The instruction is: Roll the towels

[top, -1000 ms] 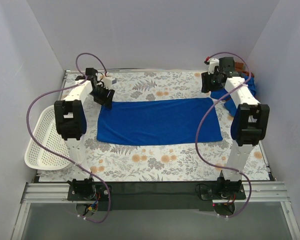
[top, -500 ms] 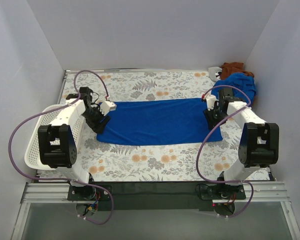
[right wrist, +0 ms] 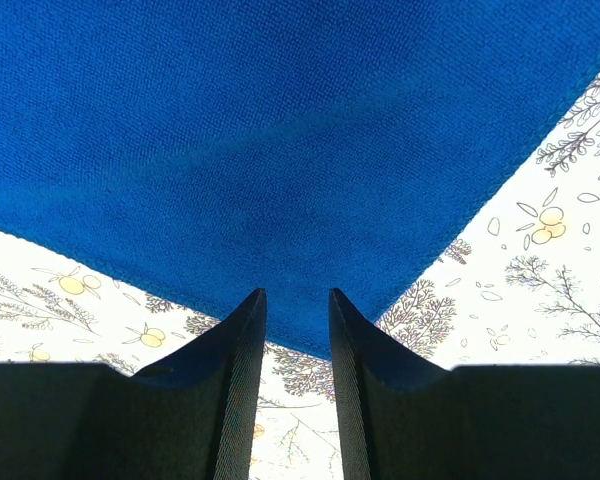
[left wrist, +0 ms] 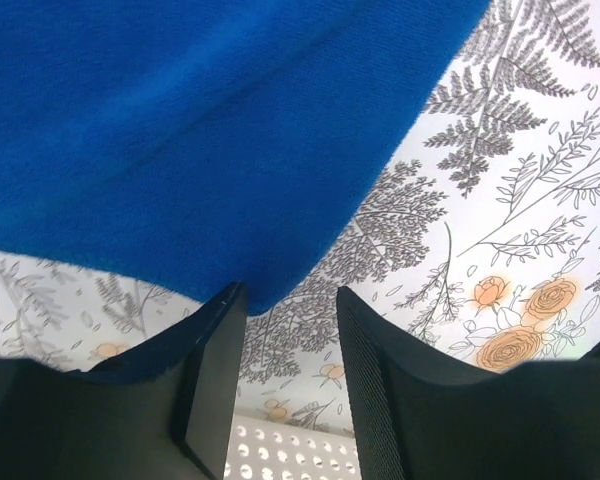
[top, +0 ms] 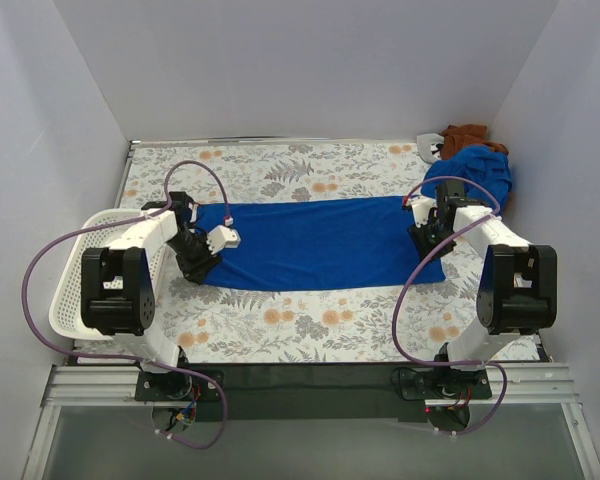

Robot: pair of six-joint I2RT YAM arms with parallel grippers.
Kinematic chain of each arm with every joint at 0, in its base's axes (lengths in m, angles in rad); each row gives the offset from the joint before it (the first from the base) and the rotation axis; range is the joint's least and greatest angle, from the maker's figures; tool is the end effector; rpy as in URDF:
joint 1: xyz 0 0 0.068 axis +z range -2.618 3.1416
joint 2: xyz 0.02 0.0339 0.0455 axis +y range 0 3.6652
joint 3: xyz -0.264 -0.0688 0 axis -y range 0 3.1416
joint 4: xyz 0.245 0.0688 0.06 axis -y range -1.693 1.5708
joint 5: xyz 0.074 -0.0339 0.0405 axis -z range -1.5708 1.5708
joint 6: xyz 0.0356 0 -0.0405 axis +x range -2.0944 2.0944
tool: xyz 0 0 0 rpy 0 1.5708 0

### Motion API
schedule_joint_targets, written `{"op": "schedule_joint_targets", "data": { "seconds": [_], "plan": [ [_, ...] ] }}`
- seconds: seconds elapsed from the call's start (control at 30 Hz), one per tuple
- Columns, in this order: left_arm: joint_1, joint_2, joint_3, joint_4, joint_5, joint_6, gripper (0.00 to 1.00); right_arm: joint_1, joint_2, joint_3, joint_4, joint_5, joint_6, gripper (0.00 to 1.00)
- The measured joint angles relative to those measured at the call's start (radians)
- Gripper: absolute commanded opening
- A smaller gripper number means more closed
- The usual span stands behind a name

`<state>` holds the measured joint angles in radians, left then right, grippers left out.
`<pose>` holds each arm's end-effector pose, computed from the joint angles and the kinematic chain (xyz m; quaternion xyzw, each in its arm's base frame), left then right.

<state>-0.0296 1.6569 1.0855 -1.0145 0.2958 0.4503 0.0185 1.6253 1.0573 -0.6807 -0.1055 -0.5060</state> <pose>0.2792 -0.0186 0.1865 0.2340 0.9610 -0.1457 0.0235 0.3077 0.0094 0.1921 -0.2637 0.9498 0.0119 0.1680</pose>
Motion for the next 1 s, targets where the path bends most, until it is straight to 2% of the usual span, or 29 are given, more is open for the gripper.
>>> {"op": "schedule_joint_targets", "data": {
  "seconds": [0.13, 0.3, 0.43, 0.6, 0.7, 0.87, 1.0],
  "plan": [
    [-0.014, 0.006, -0.041, 0.009, -0.001, 0.033, 0.33, -0.005, 0.004, 0.000, 0.000, 0.002, -0.003, 0.32],
    [-0.022, 0.041, -0.063, 0.026, -0.020, 0.047, 0.12, -0.031, 0.011, 0.000, 0.001, 0.001, -0.006, 0.31],
    [-0.022, 0.102, 0.018, 0.001, -0.019, 0.039, 0.00, -0.050, 0.027, 0.000, 0.001, 0.000, -0.007, 0.31],
    [-0.023, 0.199, 0.183, -0.053, 0.012, 0.032, 0.00, -0.063, 0.043, 0.000, 0.001, -0.002, -0.007, 0.31],
    [-0.023, 0.240, 0.233, -0.079, 0.032, 0.026, 0.00, -0.065, 0.050, 0.000, 0.001, -0.003, -0.007, 0.31],
    [-0.025, 0.271, 0.206, -0.100, 0.033, 0.019, 0.00, -0.069, 0.051, 0.000, 0.000, -0.014, -0.010, 0.29],
    [-0.025, 0.227, 0.138, -0.107, 0.021, 0.023, 0.00, -0.069, 0.052, -0.010, 0.003, -0.021, -0.022, 0.28]
  ]
}}
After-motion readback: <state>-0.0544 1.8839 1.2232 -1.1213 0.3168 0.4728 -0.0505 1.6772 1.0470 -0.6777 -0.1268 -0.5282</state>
